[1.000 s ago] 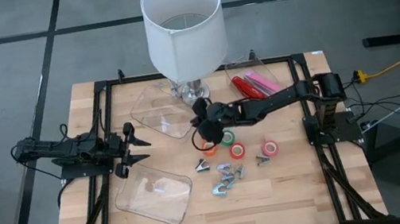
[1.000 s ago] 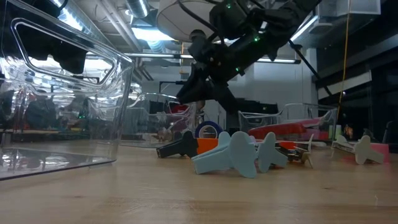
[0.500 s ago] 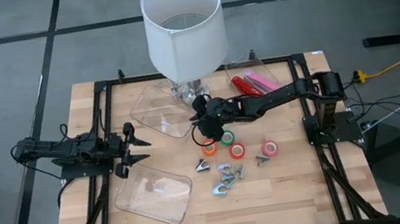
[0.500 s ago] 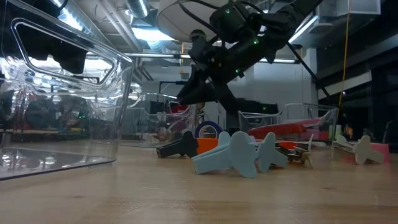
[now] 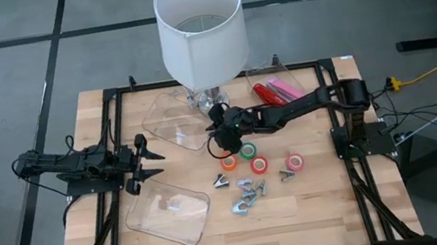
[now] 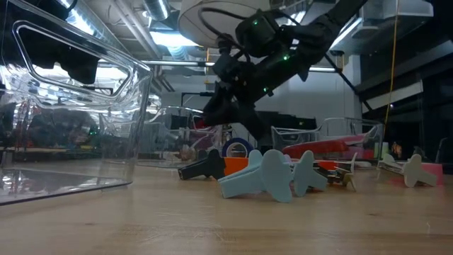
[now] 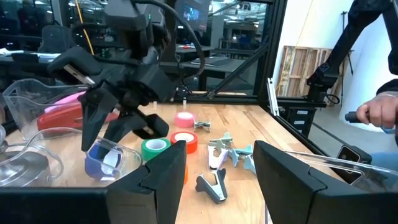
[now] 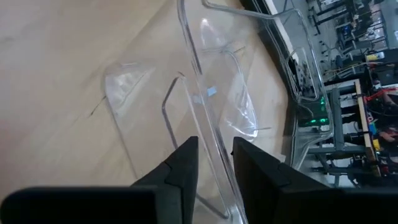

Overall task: Pick and place Stapler, Stapler remover, tape
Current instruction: Adjust the transparent bins

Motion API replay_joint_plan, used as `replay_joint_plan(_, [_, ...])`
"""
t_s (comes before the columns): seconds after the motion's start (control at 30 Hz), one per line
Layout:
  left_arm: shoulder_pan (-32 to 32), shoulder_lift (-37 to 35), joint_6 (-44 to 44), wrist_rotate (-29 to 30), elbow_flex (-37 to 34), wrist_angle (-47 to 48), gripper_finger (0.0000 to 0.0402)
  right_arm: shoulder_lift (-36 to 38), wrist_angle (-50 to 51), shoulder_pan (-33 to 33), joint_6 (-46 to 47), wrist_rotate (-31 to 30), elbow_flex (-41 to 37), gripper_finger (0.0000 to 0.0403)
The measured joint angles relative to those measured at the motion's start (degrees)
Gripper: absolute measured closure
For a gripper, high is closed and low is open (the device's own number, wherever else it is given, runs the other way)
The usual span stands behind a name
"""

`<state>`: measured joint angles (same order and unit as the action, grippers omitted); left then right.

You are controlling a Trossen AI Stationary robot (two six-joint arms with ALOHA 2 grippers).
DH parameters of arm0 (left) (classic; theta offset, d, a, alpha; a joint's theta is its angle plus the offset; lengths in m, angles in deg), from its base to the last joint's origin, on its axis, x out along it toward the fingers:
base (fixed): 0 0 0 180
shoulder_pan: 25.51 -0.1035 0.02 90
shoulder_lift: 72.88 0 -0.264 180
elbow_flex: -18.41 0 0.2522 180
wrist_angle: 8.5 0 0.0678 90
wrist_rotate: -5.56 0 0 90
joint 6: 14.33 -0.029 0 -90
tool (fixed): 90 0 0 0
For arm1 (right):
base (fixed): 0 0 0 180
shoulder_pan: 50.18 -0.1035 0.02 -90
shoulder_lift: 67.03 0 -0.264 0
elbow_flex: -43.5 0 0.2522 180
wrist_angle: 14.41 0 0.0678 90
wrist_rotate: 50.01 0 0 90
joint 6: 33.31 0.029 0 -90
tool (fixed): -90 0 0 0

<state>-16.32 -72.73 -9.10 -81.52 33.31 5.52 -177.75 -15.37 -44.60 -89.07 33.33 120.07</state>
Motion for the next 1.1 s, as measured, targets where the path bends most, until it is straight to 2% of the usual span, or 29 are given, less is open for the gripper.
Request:
replay_joint_plan(0.13, [-0.02,0.0,0.02,0.02,0.0,0.0,0.0217,-0.37,-2.26,-0.02,0.02,0.01,-0.04,0.0318])
replay_joint_plan(0.27, [-0.02,0.0,0.0,0.02,0.0,0.02,0.0217,-0.21,-2.01,-0.72,1.45,-3.32,1.61,0.036])
replay_joint_plan(0.4, [0.0,0.0,0.0,0.02,0.0,0.02,0.0217,-0.25,1.53,-1.84,3.17,-2.3,4.21,0.0393])
replay_joint_plan(1.1, [0.0,0.0,0.01,0.02,0.0,0.01,0.0217,-0.06,31.61,-10.33,10.72,-1.32,15.86,0.0399])
